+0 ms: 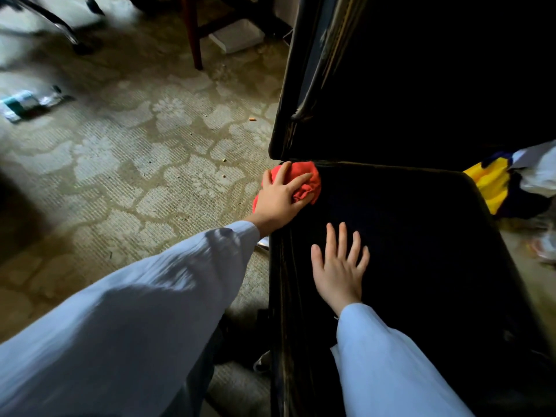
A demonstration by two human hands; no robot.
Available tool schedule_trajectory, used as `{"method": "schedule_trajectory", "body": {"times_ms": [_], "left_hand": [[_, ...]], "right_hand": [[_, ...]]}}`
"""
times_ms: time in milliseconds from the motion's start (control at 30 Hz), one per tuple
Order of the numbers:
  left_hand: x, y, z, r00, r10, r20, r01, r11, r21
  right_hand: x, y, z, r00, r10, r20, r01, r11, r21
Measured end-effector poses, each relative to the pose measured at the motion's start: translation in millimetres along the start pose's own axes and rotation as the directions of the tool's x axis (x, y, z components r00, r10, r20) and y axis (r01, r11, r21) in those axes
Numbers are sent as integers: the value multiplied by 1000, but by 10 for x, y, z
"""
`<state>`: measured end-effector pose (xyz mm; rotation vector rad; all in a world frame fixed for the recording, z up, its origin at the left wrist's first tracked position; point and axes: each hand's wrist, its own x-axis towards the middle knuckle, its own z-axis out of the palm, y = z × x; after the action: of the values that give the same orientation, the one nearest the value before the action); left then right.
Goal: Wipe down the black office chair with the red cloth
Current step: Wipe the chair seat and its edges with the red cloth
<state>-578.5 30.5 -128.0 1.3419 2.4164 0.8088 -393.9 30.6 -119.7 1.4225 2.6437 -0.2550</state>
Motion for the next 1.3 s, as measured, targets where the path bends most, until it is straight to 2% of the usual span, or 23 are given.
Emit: {"method": "schedule_trajectory", "body": {"times_ms": [200,333,400,500,533,600,667,700,733,800,900,1000,1100,1167,1300], "left_hand": [[-230,-114,36,990,98,-97,-96,995,21],[-664,-157,56,993,93,-76,-102,988,-119],[-917,-179,33,982,182,-44,-186,974,-125],[-1152,-216,-36,918,394,34,-393,919,-43],[-1170,-223,-61,911,407,65,-403,913,-67],[-1110,-235,-82,952,303,48,-289,938,-192],[-930,-253,-108,996,50,-74,-74,928,-365],[-807,-277,-138,990,-67,-123,8,905,-425],[-676,-300,-186,979,-127,-158,44,895,-443],[-431,-302,-276,976,-128,-177,43,906,-420],[-114,-240,-293,981,-90,-172,40,961,-273],[5,-157,-136,994,-95,-58,89,991,-100],[-111,-121,-34,993,-109,-51,109,994,6],[-269,-17,-28,997,-67,-42,68,997,32],[-654,206,-21,994,103,33,-106,988,113]], "right_hand": [[5,-3,-27,999,6,49,-5,1000,-21],[-3,0,-58,999,3,54,-2,1000,-18],[1,-2,-66,998,3,64,-3,1000,-6],[-4,-1,-85,999,0,44,-1,1000,15],[-3,0,-93,998,-6,56,5,1000,18],[6,22,-117,995,-14,95,8,998,60],[8,68,-171,989,-45,142,25,990,136],[-14,106,-192,985,-73,155,46,984,171],[-48,146,-211,984,-102,148,70,976,207],[-143,263,-235,987,-131,97,104,965,243],[-286,455,-238,989,-147,22,141,974,174],[-397,592,-216,986,-146,81,132,979,154],[-448,627,-151,979,-166,122,158,985,76],[-436,610,-111,981,-154,115,149,987,53],[-425,591,-89,984,-149,99,148,989,20]]}}
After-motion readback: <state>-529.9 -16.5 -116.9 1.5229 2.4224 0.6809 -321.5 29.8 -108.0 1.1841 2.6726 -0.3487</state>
